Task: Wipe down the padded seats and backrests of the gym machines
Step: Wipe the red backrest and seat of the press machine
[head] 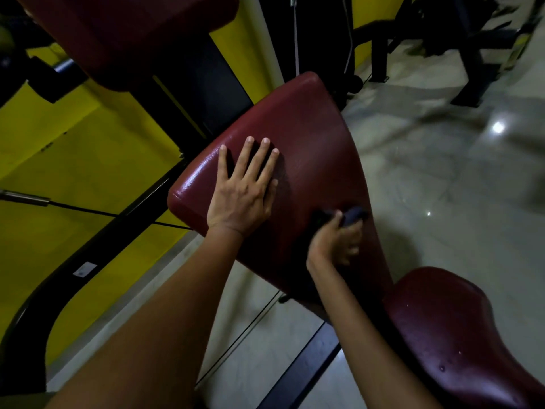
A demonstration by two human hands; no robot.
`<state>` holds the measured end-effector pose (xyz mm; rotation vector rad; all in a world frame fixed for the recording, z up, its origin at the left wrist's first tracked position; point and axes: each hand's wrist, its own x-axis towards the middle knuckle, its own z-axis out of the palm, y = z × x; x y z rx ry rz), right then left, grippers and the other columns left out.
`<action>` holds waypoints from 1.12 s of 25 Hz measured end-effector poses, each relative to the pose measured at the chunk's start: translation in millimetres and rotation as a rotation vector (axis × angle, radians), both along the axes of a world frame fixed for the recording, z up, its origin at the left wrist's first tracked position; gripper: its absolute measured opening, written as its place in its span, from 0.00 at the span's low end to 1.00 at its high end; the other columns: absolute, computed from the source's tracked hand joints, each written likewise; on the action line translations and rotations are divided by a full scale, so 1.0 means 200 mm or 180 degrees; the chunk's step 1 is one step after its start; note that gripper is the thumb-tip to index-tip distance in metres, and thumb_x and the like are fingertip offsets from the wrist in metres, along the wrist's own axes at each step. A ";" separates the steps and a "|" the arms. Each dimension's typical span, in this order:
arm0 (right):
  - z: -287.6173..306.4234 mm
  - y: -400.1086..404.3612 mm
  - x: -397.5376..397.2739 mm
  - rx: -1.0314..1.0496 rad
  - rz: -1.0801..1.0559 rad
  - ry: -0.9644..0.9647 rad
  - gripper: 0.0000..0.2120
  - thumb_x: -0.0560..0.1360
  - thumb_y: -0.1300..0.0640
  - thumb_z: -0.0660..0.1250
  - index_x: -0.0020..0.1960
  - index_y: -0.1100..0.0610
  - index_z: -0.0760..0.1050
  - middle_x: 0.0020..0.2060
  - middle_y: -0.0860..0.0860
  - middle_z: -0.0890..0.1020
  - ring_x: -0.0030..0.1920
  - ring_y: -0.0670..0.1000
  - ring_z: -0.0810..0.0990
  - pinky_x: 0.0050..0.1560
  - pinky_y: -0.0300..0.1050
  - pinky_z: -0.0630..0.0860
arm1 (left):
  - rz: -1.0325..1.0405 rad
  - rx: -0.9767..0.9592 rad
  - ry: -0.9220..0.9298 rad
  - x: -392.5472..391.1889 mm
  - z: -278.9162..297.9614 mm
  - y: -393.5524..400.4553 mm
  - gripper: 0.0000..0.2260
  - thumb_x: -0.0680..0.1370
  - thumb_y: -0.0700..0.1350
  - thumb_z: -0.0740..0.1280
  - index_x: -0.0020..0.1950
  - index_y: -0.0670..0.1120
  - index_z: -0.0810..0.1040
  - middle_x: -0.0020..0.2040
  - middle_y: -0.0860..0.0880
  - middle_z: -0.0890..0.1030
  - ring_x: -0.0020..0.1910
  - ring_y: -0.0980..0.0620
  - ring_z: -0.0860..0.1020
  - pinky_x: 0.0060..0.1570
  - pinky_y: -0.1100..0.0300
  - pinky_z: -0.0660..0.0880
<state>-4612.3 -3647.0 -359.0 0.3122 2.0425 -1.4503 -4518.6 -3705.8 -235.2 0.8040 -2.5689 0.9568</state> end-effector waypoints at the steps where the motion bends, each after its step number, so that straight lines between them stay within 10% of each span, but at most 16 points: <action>1: 0.04 -0.02 0.01 -0.0123 -0.0017 0.0636 0.30 0.79 0.42 0.55 0.76 0.54 0.56 0.74 0.54 0.61 0.71 0.59 0.61 0.67 0.53 0.57 | 0.0072 0.0008 -0.0101 0.00 0.01 -0.01 0.22 0.81 0.51 0.52 0.73 0.45 0.67 0.73 0.45 0.67 0.73 0.43 0.64 0.69 0.37 0.60; 5: -0.04 0.04 0.00 -0.0734 0.0440 0.2338 0.31 0.77 0.40 0.53 0.72 0.59 0.64 0.70 0.56 0.68 0.67 0.60 0.67 0.63 0.52 0.59 | 0.0130 0.0092 -0.0082 0.00 0.01 0.01 0.22 0.81 0.51 0.53 0.72 0.44 0.67 0.73 0.44 0.67 0.73 0.42 0.64 0.68 0.35 0.57; 10: -0.30 0.08 -0.20 -0.0092 0.0122 -0.0020 0.28 0.81 0.43 0.52 0.76 0.54 0.53 0.76 0.53 0.57 0.73 0.60 0.56 0.68 0.61 0.54 | -0.0224 0.0215 -0.0439 -0.10 -0.11 0.11 0.27 0.74 0.53 0.58 0.72 0.43 0.68 0.74 0.41 0.64 0.73 0.40 0.61 0.69 0.36 0.51; 17: -0.38 0.15 -0.11 -0.0432 0.0658 0.1656 0.32 0.76 0.40 0.52 0.75 0.55 0.59 0.74 0.53 0.63 0.70 0.56 0.61 0.65 0.54 0.58 | -0.0107 -0.0464 -0.1233 -0.11 -0.31 0.18 0.29 0.80 0.59 0.47 0.77 0.46 0.54 0.78 0.44 0.53 0.76 0.38 0.51 0.68 0.33 0.45; 28: -0.94 0.34 0.06 0.0177 -0.0433 -0.0412 0.27 0.81 0.45 0.54 0.76 0.54 0.56 0.75 0.51 0.60 0.73 0.57 0.58 0.70 0.52 0.55 | -0.0101 -0.0698 -0.1351 -0.12 -0.36 0.18 0.33 0.79 0.65 0.46 0.78 0.47 0.49 0.78 0.44 0.50 0.75 0.36 0.49 0.68 0.31 0.47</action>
